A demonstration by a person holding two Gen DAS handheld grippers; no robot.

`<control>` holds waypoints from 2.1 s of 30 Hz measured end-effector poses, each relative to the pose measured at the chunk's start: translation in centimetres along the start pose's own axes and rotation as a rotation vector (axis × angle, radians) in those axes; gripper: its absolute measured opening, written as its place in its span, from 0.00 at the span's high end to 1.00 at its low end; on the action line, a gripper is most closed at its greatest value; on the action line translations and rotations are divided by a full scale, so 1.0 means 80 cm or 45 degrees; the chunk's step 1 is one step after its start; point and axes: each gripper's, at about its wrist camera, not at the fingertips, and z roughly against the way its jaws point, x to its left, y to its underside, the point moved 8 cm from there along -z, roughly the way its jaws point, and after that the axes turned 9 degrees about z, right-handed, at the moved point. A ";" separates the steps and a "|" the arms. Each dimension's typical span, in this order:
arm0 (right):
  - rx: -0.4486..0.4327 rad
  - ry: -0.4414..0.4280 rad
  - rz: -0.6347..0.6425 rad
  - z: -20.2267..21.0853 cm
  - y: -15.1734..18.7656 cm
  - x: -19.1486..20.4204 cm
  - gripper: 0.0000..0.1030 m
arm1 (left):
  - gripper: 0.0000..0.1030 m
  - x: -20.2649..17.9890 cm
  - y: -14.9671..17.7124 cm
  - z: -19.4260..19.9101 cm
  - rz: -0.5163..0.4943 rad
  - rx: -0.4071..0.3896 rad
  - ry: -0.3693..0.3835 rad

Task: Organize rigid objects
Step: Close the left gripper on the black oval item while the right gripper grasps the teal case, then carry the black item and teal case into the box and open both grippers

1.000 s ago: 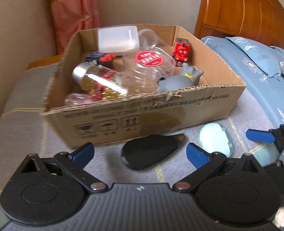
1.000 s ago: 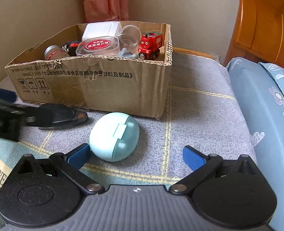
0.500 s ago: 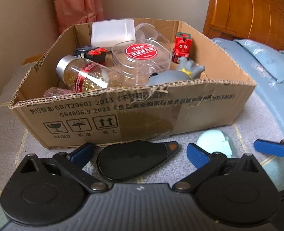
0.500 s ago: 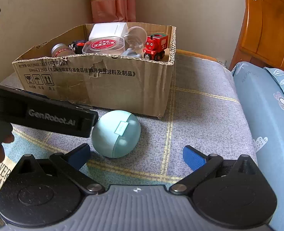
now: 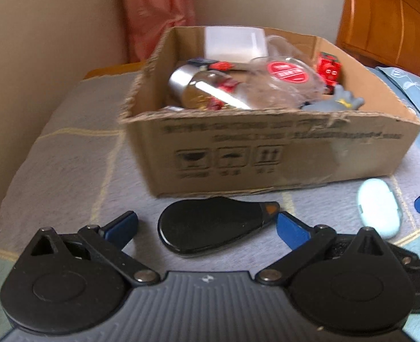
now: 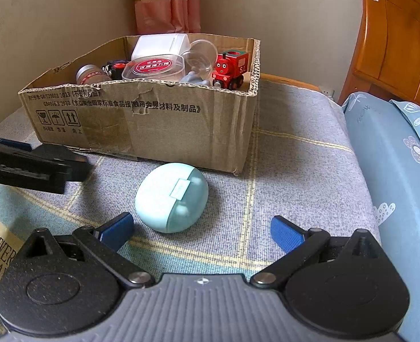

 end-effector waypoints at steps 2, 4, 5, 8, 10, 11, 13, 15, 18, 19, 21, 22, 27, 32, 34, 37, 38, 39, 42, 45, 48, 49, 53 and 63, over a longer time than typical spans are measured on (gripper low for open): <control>-0.003 -0.019 0.021 -0.001 -0.002 0.001 0.00 | 0.01 -0.001 0.002 0.002 -0.005 0.008 0.002; -0.002 -0.056 0.060 -0.003 -0.005 0.004 0.00 | 0.01 -0.003 0.004 0.003 -0.009 0.012 0.010; 0.002 -0.077 0.080 -0.004 -0.006 0.005 0.00 | 0.01 -0.005 0.004 0.003 -0.010 0.011 0.009; 0.008 -0.145 0.145 -0.008 -0.013 0.012 0.00 | 0.01 -0.010 0.003 0.000 0.003 0.004 0.011; 0.003 -0.191 0.193 -0.010 -0.017 0.020 0.00 | 0.01 -0.011 0.003 -0.001 0.006 0.004 0.005; 0.004 -0.209 0.210 -0.010 -0.019 0.024 0.00 | 0.01 -0.012 0.002 -0.001 0.007 0.004 0.004; 0.010 -0.244 0.241 -0.010 -0.022 0.036 0.00 | 0.01 -0.011 -0.001 -0.003 0.016 0.002 0.000; 0.017 -0.275 0.279 -0.008 -0.023 0.049 0.00 | 0.01 -0.011 -0.004 -0.005 0.032 -0.002 -0.005; 0.014 -0.299 0.308 -0.004 -0.022 0.063 0.00 | 0.01 -0.008 -0.006 -0.006 0.058 -0.007 -0.024; 0.010 -0.301 0.307 -0.002 -0.020 0.063 0.00 | 0.01 -0.006 -0.005 -0.006 0.061 -0.005 -0.033; 0.009 -0.300 0.304 -0.001 -0.019 0.065 0.00 | 0.01 -0.001 -0.002 -0.003 0.057 -0.006 -0.038; 0.009 -0.299 0.305 0.000 -0.018 0.065 0.00 | 0.01 0.002 0.000 -0.001 0.050 -0.009 -0.038; 0.010 -0.306 0.320 0.004 -0.014 0.068 0.00 | 0.01 0.019 0.012 0.010 0.012 -0.023 -0.009; 0.010 -0.331 0.351 0.007 -0.012 0.063 0.00 | 0.01 0.022 0.015 0.015 -0.027 -0.028 0.029; 0.011 -0.343 0.365 0.006 -0.013 0.060 0.00 | 0.01 0.021 0.014 0.015 -0.039 -0.027 0.037; 0.008 -0.362 0.385 0.000 -0.016 0.053 0.00 | 0.01 0.019 0.012 0.014 -0.035 -0.016 0.033; 0.006 -0.367 0.390 -0.001 -0.017 0.051 0.00 | 0.02 0.019 0.012 0.014 -0.029 -0.013 0.030; 0.003 -0.371 0.396 -0.003 -0.019 0.048 0.00 | 0.03 0.017 0.012 0.014 -0.023 -0.009 0.028; -0.011 -0.385 0.410 -0.007 -0.023 0.044 0.00 | 0.04 0.009 0.012 0.014 -0.023 -0.003 0.019; -0.015 -0.398 0.435 -0.011 -0.027 0.045 0.00 | 0.05 0.003 0.011 0.013 -0.032 -0.002 0.023; -0.017 -0.414 0.457 -0.011 -0.030 0.047 0.06 | 0.11 0.003 0.009 0.012 -0.032 -0.002 0.027; -0.021 -0.419 0.462 -0.008 -0.031 0.047 0.08 | 0.13 0.003 0.008 0.013 -0.033 -0.007 0.028; -0.025 -0.411 0.457 -0.004 -0.034 0.044 0.26 | 0.13 0.003 0.007 0.013 -0.040 0.002 0.033; 0.008 -0.350 0.432 0.006 -0.033 0.038 0.38 | 0.13 -0.003 0.007 0.023 -0.144 0.030 0.068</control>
